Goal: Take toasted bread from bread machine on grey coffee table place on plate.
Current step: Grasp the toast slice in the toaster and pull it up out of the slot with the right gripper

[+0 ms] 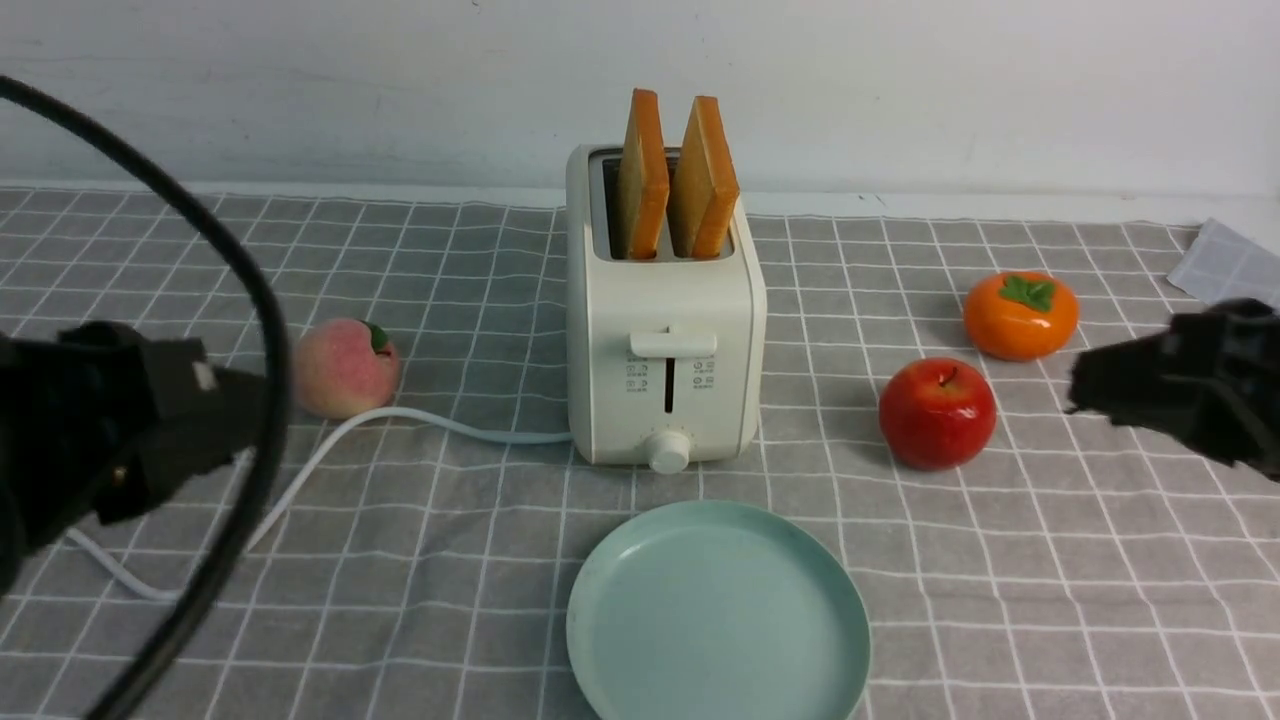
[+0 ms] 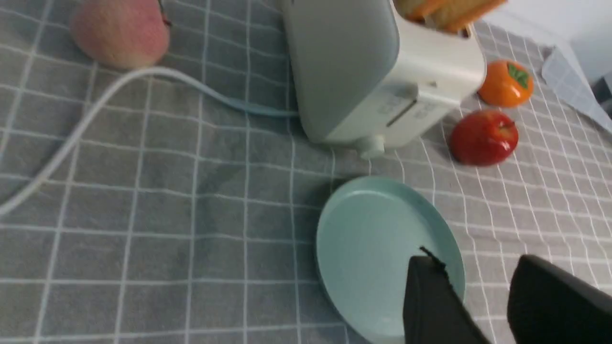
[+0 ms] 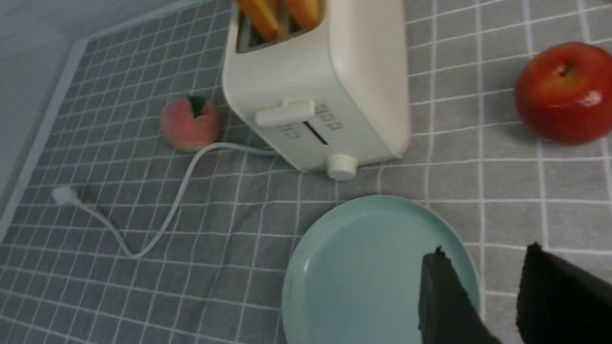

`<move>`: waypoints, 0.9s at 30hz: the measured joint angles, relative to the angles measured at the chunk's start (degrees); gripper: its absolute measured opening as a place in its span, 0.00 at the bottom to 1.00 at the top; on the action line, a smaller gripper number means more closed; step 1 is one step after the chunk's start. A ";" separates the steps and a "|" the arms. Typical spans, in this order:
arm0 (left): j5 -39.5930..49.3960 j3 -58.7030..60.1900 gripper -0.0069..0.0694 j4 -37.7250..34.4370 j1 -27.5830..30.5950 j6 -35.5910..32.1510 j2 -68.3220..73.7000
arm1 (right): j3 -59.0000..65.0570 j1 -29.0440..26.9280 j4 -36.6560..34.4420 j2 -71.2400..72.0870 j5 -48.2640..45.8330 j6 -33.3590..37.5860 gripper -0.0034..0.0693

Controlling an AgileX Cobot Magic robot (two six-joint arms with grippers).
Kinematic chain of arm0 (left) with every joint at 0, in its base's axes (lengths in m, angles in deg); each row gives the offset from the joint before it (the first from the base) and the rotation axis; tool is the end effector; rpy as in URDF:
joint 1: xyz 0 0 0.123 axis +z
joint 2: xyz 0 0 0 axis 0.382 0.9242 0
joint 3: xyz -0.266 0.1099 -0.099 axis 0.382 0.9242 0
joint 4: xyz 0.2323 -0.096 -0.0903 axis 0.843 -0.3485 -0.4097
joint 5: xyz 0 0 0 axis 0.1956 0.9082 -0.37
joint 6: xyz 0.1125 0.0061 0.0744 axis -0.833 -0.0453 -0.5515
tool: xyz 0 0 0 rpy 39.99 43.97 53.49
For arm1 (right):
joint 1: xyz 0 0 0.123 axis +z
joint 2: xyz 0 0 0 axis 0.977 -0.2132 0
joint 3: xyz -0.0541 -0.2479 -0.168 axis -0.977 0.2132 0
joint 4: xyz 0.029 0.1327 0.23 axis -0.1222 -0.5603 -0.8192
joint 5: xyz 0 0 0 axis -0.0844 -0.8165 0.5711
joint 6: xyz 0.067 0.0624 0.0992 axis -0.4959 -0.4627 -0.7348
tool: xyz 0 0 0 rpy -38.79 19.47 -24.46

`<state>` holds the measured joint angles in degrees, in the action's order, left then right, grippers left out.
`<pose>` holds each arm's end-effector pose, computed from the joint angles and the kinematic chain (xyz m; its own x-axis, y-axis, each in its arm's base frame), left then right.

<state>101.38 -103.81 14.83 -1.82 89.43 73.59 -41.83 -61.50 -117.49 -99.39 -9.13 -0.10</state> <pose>0.1766 -0.0943 0.3475 -0.6815 -0.3426 -0.6466 0.0991 0.8323 -0.5454 0.2335 0.1080 0.3443 -0.6535 0.2401 -0.7178 -0.2472 0.8287 0.5022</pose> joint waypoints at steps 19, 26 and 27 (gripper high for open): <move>9.94 0.17 0.40 -3.24 -3.52 -0.13 7.26 | -46.64 1.25 -15.81 -46.70 -4.20 19.59 0.58; 9.47 0.17 0.40 -3.82 -3.52 -1.66 7.26 | -51.54 1.25 -14.57 -53.91 -1.86 19.72 0.59; 8.76 0.17 0.40 -3.82 -3.52 -2.87 7.18 | -51.66 1.25 -14.57 -54.58 -1.47 19.72 0.59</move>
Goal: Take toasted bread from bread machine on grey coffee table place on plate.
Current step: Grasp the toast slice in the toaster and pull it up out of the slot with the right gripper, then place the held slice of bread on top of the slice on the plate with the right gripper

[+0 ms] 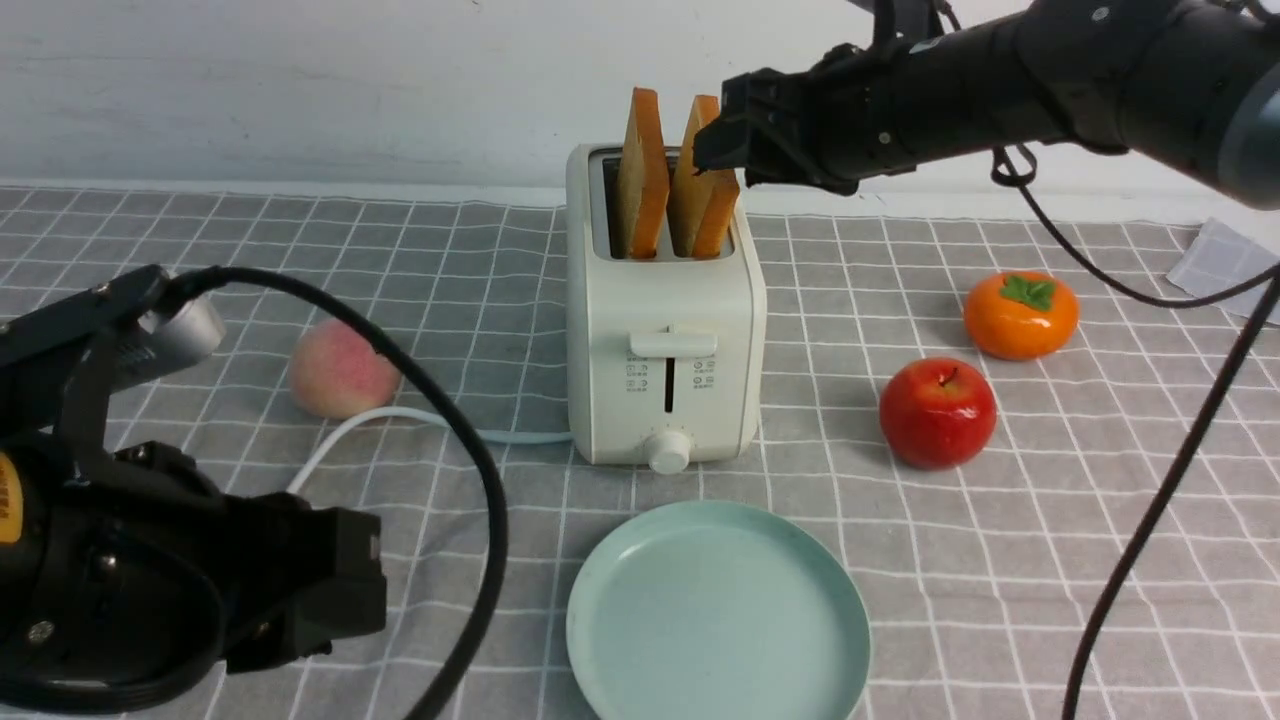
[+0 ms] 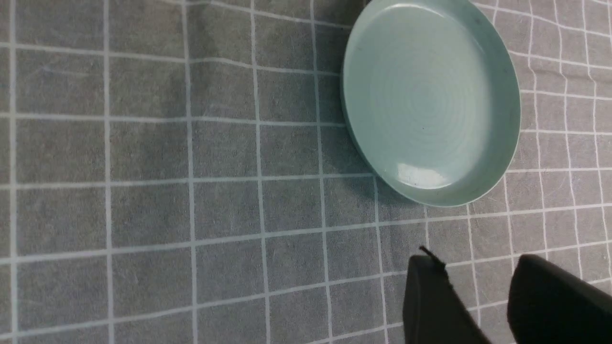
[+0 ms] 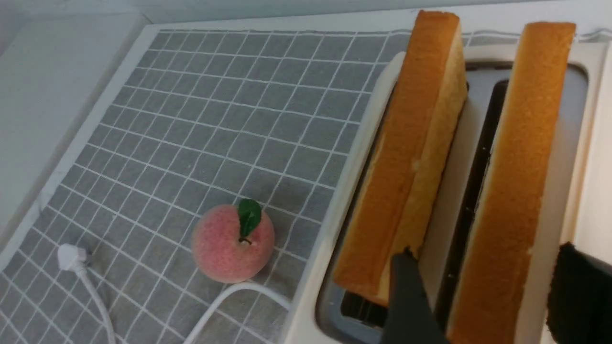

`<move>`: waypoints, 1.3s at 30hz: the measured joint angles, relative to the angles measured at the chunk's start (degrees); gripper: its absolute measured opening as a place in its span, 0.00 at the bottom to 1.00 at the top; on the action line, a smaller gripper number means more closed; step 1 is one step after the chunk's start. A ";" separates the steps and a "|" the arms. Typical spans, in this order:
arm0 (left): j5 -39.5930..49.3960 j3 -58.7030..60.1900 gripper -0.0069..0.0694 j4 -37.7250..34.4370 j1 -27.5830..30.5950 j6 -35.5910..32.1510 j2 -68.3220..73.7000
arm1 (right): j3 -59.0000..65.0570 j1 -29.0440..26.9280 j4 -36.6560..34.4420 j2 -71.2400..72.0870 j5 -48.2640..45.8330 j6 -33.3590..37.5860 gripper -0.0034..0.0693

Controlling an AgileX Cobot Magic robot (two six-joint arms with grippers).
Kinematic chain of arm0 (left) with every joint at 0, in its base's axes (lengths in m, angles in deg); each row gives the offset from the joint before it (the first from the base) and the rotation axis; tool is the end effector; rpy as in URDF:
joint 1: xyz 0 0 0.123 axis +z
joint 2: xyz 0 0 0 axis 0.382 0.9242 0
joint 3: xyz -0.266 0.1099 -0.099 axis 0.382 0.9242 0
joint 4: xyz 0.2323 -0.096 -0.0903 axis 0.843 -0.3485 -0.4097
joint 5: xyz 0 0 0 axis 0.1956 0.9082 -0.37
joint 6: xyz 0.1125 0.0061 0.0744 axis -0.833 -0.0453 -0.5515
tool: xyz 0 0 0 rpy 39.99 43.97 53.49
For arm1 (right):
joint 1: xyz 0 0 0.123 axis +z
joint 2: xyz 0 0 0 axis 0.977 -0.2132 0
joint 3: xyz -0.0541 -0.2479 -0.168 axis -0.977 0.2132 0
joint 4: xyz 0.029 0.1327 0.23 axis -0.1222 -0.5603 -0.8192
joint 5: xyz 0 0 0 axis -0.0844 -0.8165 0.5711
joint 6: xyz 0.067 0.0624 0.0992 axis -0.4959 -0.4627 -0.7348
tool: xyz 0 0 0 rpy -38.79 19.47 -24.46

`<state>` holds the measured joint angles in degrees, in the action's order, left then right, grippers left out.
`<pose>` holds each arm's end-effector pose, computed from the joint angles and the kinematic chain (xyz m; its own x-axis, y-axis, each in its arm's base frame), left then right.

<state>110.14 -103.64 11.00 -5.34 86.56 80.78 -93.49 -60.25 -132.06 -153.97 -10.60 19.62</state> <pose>0.1768 -0.1184 0.3064 -0.8600 -0.1920 -0.4729 0.0732 0.8706 -0.4866 0.4880 0.2105 0.3195 -0.6459 0.1142 -0.7548 -0.4198 0.7726 0.4762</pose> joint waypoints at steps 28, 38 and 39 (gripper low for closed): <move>-8.42 0.00 0.40 0.47 0.00 -8.11 -6.41 | -0.14 -0.17 -2.70 -1.48 1.81 0.02 0.21; -9.73 0.00 0.40 0.47 -0.05 -8.19 -6.34 | -0.24 -6.49 -2.83 13.32 -3.05 0.02 0.21; -10.77 0.00 0.40 0.47 -0.05 -8.19 -6.07 | -0.43 -8.59 -2.21 15.82 -5.87 0.02 0.21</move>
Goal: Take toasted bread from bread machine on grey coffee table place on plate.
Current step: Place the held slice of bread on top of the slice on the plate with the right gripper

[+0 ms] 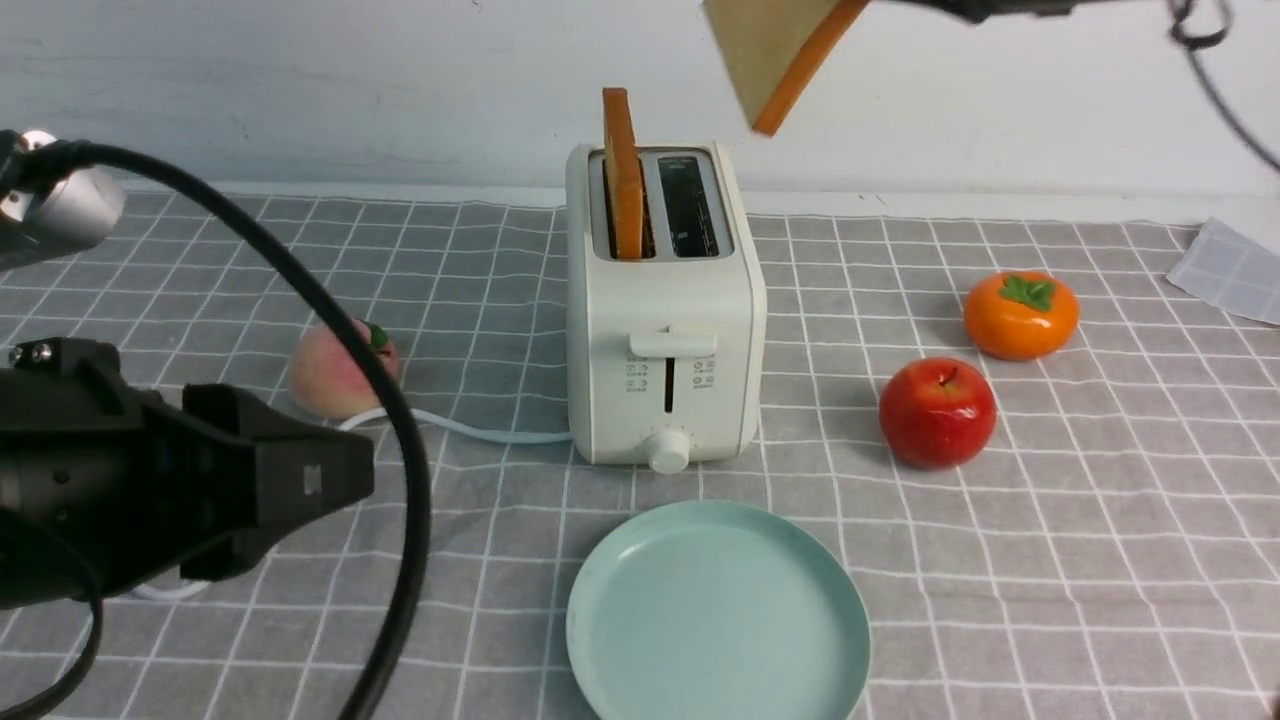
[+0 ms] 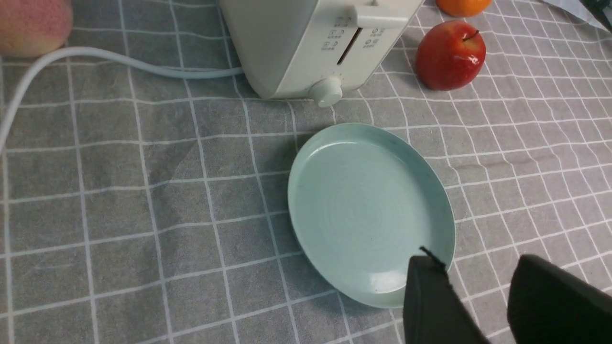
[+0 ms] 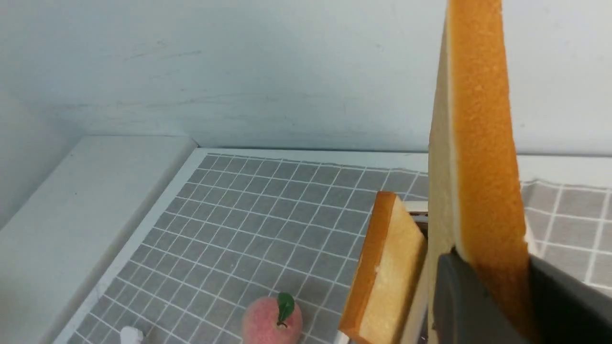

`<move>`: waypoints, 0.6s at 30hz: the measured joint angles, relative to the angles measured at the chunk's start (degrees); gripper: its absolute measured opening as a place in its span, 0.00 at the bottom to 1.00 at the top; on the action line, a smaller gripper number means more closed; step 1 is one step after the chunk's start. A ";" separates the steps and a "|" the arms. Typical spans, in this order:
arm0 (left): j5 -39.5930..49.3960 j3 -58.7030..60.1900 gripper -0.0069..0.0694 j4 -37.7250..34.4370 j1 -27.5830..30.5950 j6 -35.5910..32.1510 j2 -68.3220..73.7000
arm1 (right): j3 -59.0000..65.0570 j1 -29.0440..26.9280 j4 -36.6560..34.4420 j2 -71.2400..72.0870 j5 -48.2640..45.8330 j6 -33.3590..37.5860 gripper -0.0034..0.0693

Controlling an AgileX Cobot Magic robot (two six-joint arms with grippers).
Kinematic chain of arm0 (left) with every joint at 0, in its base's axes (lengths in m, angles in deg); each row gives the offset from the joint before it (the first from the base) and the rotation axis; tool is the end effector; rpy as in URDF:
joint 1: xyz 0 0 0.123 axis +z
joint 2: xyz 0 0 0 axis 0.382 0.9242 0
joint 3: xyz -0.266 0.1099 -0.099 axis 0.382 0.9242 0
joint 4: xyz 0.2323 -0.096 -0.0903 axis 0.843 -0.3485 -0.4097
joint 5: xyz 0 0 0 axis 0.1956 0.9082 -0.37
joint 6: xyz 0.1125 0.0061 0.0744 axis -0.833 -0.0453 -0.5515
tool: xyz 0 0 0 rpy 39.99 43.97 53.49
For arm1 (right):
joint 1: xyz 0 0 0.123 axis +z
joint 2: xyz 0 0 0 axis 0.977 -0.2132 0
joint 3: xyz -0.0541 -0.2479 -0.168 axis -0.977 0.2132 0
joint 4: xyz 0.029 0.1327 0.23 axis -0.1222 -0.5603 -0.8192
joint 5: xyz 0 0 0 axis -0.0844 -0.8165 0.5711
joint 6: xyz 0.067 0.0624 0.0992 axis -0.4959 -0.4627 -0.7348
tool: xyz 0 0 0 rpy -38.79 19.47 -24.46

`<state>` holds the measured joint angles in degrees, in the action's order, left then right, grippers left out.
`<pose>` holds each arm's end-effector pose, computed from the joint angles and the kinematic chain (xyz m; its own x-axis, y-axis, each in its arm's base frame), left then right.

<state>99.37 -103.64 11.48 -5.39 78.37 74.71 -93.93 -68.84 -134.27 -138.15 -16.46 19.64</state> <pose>0.1745 -0.1119 0.3473 -0.6718 -0.1785 -0.7189 0.2742 0.8417 -0.4652 0.4324 0.1331 0.4525 -0.4705 0.2209 -0.8543 -0.4593 0.7653 0.4509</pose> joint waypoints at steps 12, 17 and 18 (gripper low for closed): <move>-3.05 0.00 0.40 -0.04 0.00 0.00 5.53 | 5.30 -10.76 11.40 7.66 -31.34 -4.54 0.21; -3.23 0.00 0.40 -0.52 0.00 0.00 7.21 | 20.33 -6.26 9.54 7.66 -31.09 -5.58 0.21; -3.45 0.00 0.40 -0.69 0.00 0.00 7.35 | 25.38 -3.82 7.18 7.66 -30.83 -4.70 0.21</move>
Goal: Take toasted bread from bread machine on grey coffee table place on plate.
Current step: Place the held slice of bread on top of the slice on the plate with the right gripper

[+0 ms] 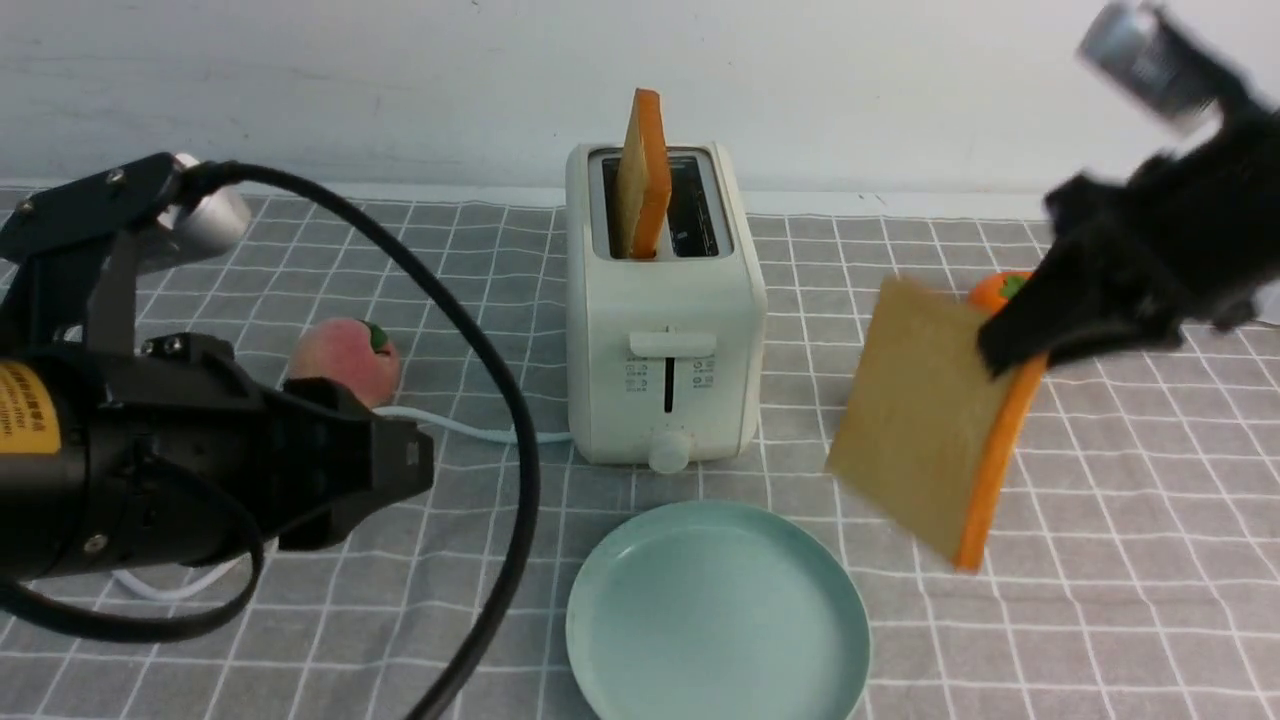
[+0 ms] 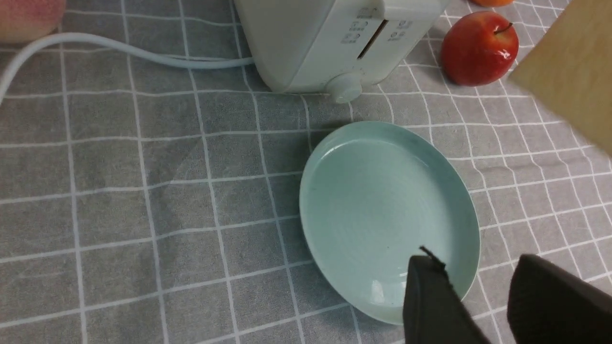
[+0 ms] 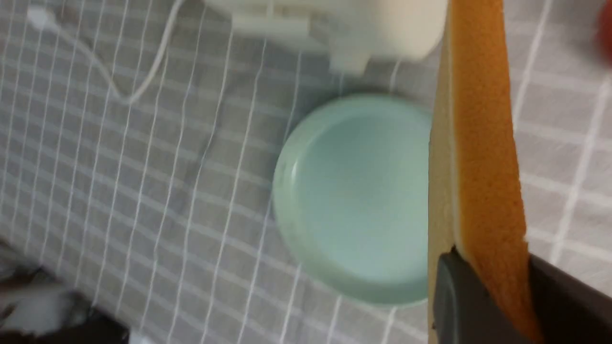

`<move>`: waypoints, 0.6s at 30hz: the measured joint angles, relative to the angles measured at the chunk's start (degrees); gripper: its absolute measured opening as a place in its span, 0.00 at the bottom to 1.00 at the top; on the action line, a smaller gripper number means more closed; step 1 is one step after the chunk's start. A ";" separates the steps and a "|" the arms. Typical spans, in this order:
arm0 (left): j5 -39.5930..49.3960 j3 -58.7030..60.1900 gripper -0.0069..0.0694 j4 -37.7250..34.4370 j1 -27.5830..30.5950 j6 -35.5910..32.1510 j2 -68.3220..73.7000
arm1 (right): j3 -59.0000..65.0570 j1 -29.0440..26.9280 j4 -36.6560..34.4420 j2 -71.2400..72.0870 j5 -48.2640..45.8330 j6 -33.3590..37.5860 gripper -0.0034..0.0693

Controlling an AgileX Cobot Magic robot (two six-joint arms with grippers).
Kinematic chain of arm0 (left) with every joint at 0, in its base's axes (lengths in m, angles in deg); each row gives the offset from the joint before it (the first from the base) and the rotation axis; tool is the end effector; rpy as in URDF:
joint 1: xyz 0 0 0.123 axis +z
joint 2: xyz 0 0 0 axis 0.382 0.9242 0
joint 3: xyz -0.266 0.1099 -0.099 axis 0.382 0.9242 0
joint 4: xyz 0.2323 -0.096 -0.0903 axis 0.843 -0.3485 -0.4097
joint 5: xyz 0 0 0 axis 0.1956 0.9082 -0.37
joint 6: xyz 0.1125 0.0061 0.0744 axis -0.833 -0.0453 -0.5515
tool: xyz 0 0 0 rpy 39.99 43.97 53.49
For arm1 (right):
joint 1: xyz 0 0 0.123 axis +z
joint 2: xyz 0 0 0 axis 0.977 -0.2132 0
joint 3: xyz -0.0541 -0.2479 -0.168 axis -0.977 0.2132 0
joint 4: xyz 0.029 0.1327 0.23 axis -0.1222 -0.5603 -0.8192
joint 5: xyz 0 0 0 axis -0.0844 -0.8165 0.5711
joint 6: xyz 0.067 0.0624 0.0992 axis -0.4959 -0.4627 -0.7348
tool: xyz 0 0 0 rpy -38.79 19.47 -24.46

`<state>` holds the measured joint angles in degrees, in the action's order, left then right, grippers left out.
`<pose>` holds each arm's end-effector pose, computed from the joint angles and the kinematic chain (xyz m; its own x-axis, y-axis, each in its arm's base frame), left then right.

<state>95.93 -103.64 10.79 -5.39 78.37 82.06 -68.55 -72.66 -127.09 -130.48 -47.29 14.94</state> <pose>0.2030 -0.1263 0.3255 -0.7165 -0.1724 -0.6759 0.2318 0.8551 -0.4638 0.3292 0.1148 0.3147 -0.9364 -0.0948 -0.3380 -0.2901 0.7512 0.5929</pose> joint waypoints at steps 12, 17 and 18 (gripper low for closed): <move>-1.55 0.00 0.40 -1.11 0.00 0.18 0.18 | 20.44 14.50 -29.89 -3.82 20.26 18.86 0.21; -1.37 0.00 0.40 -1.26 0.00 0.20 0.18 | 20.88 14.56 -30.93 -5.13 23.05 19.05 0.34; -1.11 0.00 0.40 -1.30 0.00 0.20 0.18 | 20.93 14.02 -30.82 -5.04 22.89 19.28 0.44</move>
<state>94.82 -103.64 9.49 -5.39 78.57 82.24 -47.62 -58.65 -157.91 -135.52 -24.40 34.22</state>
